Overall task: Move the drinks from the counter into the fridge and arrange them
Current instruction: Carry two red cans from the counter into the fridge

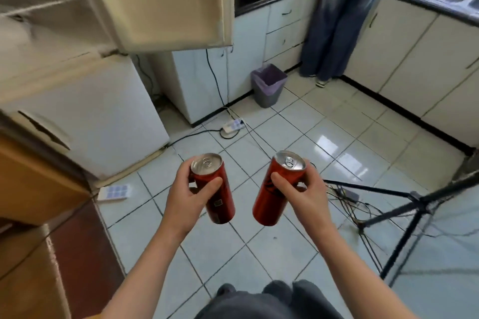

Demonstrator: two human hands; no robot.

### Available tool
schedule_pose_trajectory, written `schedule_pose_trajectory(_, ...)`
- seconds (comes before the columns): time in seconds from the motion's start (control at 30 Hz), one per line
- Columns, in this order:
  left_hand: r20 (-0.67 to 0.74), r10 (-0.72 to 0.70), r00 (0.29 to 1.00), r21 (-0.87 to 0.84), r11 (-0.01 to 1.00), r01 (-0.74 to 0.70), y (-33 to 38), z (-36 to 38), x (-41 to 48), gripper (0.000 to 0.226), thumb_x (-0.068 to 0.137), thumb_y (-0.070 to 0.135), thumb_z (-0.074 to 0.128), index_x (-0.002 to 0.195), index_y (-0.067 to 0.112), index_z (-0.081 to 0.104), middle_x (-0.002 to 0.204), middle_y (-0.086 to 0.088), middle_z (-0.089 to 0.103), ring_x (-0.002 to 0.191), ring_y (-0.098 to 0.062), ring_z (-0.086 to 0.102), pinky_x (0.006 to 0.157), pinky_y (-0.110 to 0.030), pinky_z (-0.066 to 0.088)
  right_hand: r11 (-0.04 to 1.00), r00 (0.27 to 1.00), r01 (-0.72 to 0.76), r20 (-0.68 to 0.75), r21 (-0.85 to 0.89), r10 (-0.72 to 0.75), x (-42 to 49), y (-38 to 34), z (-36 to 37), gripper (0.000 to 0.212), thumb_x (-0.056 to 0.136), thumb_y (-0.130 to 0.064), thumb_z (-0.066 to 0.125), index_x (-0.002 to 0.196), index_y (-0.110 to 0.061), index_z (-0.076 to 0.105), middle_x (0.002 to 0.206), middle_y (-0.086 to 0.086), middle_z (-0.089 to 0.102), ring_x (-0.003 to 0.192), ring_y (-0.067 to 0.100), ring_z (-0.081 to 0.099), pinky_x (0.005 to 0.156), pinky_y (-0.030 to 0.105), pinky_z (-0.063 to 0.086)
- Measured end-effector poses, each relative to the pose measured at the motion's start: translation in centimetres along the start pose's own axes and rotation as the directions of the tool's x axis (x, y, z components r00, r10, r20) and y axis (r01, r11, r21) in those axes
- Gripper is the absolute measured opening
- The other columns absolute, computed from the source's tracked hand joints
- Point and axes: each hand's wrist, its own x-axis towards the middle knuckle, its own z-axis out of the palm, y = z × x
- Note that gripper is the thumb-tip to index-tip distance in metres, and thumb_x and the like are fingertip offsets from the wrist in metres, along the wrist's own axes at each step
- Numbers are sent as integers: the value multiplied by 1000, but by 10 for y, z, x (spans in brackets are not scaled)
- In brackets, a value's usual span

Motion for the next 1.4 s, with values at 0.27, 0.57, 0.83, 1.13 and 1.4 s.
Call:
schedule_pose_trajectory(0.27,-209,-35,977,-92,996,16,-11,-54,100,45,71,42,65,112,48,46,101,42,57,99,18,53,71,1,41,998,976,66,208,7,-66,120,-26,106,34,65,-37,74,97,-32,62,88,-19,67,82,-5,59,64,8,46)
schedule_pose_trajectory(0.57,-377,-116,919,-178,983,51,-25,-115,244,42,74,39,62,114,45,47,103,39,58,98,18,54,70,-1,43,997,911,80,406,-7,-70,281,-41,228,38,60,-39,75,96,-35,63,90,-19,67,83,-2,61,66,16,52)
schedule_pose_trajectory(0.83,-675,-172,718,-254,967,-6,-27,-196,311,49,74,34,64,120,39,48,117,20,57,103,13,55,73,-3,44,992,770,126,633,-25,-82,380,-68,365,38,70,-24,82,100,-32,62,86,-17,68,79,2,63,67,16,49)
schedule_pose_trajectory(1.13,-757,-155,634,-245,968,-56,-52,-346,388,43,75,36,64,115,46,52,106,30,63,100,11,58,73,-7,48,982,678,186,720,26,-147,423,-101,535,38,60,-39,79,94,-45,61,93,-21,67,83,1,62,69,14,49)
schedule_pose_trajectory(1.4,-686,44,727,-122,977,-175,-11,-492,518,51,71,44,70,117,48,50,111,30,62,105,10,57,77,-6,45,949,738,270,598,161,-312,477,-188,674,34,58,-40,78,89,-43,63,87,-18,67,79,-1,62,69,14,49)
